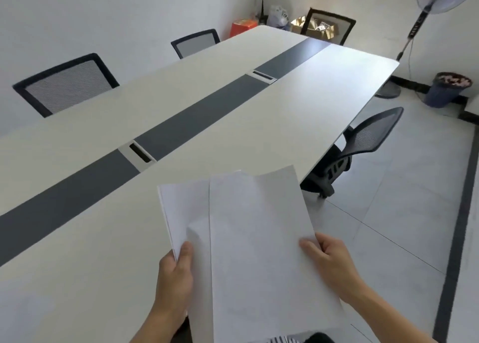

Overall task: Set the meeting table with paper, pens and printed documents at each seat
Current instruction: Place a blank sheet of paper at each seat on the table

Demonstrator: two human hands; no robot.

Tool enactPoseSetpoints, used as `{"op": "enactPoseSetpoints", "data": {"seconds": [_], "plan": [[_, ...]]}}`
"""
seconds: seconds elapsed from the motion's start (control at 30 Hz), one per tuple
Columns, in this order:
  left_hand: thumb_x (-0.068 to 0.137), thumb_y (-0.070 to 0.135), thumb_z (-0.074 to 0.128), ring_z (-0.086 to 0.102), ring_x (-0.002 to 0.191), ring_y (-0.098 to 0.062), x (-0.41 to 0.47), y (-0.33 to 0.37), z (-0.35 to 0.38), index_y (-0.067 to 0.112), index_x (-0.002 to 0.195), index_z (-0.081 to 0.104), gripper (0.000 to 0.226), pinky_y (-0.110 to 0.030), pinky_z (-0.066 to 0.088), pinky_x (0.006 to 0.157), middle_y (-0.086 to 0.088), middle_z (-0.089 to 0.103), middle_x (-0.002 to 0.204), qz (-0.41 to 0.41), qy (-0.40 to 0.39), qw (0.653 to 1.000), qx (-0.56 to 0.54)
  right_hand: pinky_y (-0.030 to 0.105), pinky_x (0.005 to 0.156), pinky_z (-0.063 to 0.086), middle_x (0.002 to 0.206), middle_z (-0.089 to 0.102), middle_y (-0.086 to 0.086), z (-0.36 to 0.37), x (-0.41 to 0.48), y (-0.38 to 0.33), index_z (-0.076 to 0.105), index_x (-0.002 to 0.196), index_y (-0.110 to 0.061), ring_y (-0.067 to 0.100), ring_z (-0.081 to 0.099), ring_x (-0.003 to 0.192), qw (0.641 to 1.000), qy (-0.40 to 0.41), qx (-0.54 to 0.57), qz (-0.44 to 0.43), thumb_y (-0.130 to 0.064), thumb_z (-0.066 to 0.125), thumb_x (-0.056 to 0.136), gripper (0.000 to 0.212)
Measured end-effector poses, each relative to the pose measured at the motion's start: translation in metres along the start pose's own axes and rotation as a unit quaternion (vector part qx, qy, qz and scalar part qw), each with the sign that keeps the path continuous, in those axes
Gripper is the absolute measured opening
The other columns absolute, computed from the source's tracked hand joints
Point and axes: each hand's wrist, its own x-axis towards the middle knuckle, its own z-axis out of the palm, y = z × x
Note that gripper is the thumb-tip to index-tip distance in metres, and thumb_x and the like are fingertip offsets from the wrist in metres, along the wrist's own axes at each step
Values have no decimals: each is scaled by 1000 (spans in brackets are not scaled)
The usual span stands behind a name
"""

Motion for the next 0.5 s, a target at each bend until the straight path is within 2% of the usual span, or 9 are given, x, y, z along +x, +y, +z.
{"op": "enactPoseSetpoints", "data": {"seconds": [0.03, 0.1, 0.2, 0.33, 0.43, 0.5], "plan": [[101, 29, 43, 68, 90, -18, 7, 3, -6, 20, 89, 66, 27, -38, 52, 82, 2, 73, 92, 0, 13, 1000, -5, 37, 58, 47, 71, 61, 26, 7, 14, -7, 59, 85, 8, 22, 58, 62, 1000, -13, -7, -5, -26, 61, 85, 34], [100, 29, 43, 67, 92, -19, 19, 4, -21, 21, 88, 66, 27, -40, 52, 85, 3, 73, 93, 3, 46, 999, -10, 38, 61, 49, 77, 66, 25, 21, 42, -20, 63, 84, 3, 24, 62, 63, 999, -41, -29, -5, -20, 62, 91, 24], [101, 28, 44, 67, 94, -22, 30, -4, -44, 19, 88, 66, 27, -43, 50, 90, 0, 72, 95, -9, 117, 993, -21, 35, 57, 49, 67, 65, 15, 45, 87, -39, 60, 82, 7, 23, 62, 59, 996, -82, -46, -9, -19, 64, 92, 28], [100, 29, 45, 65, 101, -29, 23, -22, -72, 16, 97, 66, 25, -49, 49, 96, -3, 71, 100, -40, 226, 972, -48, 37, 62, 55, 78, 72, 17, 91, 150, -53, 67, 86, 4, 27, 68, 67, 989, -128, -74, 8, -18, 64, 91, 22], [100, 29, 46, 64, 101, -29, 12, -31, -86, 14, 100, 64, 22, -50, 47, 99, 0, 69, 97, -63, 304, 949, -61, 37, 62, 49, 74, 64, 16, 131, 191, -45, 61, 86, 10, 25, 61, 66, 980, -154, -120, 27, -15, 58, 88, 25], [100, 27, 46, 61, 104, -27, 6, -32, -90, 16, 105, 62, 20, -48, 44, 102, 1, 67, 99, -62, 336, 937, -71, 33, 60, 41, 70, 57, 10, 155, 212, -34, 57, 76, 5, 22, 54, 64, 970, -174, -165, 39, -16, 54, 83, 23]]}}
